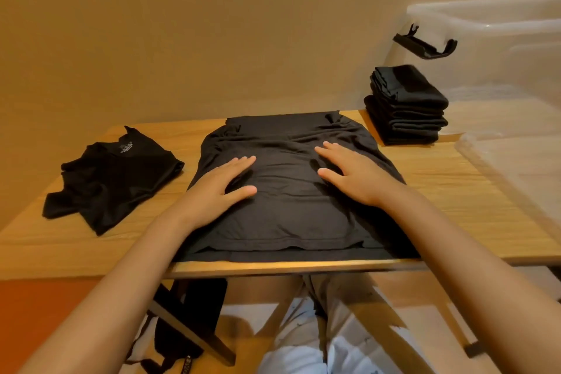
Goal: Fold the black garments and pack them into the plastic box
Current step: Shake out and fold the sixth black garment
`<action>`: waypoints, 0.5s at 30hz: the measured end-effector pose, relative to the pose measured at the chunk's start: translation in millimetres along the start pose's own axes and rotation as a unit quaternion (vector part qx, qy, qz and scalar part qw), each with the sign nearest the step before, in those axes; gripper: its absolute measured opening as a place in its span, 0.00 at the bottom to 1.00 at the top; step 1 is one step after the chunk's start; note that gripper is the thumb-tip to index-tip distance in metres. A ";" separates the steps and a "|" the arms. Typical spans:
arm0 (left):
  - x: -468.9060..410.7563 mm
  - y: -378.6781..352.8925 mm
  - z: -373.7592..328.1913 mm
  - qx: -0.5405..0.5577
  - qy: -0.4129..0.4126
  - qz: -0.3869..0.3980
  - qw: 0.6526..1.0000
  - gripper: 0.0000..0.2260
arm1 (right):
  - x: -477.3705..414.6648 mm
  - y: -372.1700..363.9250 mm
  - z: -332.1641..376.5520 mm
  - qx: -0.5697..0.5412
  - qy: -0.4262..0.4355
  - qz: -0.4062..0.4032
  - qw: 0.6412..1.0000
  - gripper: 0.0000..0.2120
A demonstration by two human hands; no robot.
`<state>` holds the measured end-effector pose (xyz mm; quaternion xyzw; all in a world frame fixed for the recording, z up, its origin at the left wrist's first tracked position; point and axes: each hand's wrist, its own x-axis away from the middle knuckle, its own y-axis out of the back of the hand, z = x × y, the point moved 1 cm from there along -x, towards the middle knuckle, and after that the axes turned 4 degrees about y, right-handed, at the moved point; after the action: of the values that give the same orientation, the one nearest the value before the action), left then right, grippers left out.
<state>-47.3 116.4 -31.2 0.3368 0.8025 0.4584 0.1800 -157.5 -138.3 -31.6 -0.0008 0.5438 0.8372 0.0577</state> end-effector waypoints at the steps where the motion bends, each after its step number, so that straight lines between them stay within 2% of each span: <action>1: 19.3 0.2 -1.5 0.020 0.001 0.005 1.000 0.28 | 18.5 2.1 6.5 -0.028 0.008 0.005 1.000 0.26; 6: 90.8 -4.3 6.7 0.104 -0.001 -0.043 0.994 0.23 | 102.1 -2.9 15.4 -0.105 0.032 -0.002 0.994 0.25; 12: 104.1 -14.8 13.5 0.143 0.017 -0.081 0.986 0.13 | 124.3 -15.9 13.6 -0.126 0.041 -0.070 0.989 0.25; 15: 110.8 -11.3 18.9 0.165 0.051 -0.107 0.979 0.13 | 131.7 -20.6 6.1 -0.122 0.036 -0.117 0.985 0.19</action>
<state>-118.7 202.1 -48.4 0.2502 0.9065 0.3149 0.1287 -285.8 -111.9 -56.3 -0.1012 0.4356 0.8842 0.1349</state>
